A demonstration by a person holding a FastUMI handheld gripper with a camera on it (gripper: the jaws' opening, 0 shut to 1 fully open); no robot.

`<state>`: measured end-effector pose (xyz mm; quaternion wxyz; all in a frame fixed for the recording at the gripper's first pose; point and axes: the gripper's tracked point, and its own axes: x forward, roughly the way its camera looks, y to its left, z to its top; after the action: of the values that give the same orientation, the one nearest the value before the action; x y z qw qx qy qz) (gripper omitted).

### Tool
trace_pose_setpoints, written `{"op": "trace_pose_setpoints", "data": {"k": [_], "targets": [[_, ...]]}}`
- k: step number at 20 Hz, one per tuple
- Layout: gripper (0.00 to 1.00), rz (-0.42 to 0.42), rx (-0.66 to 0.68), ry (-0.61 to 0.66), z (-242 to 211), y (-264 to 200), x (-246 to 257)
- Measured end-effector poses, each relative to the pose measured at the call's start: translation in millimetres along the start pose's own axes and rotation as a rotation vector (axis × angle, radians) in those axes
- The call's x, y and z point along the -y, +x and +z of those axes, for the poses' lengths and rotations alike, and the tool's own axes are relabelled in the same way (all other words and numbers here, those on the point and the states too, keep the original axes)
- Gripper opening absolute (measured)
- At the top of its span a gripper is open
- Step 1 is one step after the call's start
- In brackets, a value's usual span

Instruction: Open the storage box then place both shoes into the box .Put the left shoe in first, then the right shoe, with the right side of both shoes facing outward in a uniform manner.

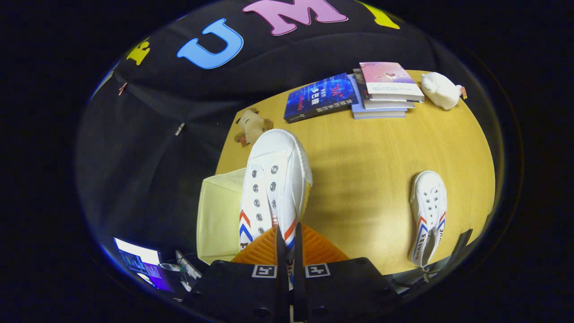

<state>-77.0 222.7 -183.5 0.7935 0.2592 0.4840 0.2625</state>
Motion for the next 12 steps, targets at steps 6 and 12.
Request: {"op": "trace_pose_setpoints", "data": {"k": [6,12], "targets": [[0.08,0.079,-0.096,0.027,-27.7,27.6,-84.0],[0.08,0.081,-0.184,-0.034,-67.9,72.2,-130.2]]}}
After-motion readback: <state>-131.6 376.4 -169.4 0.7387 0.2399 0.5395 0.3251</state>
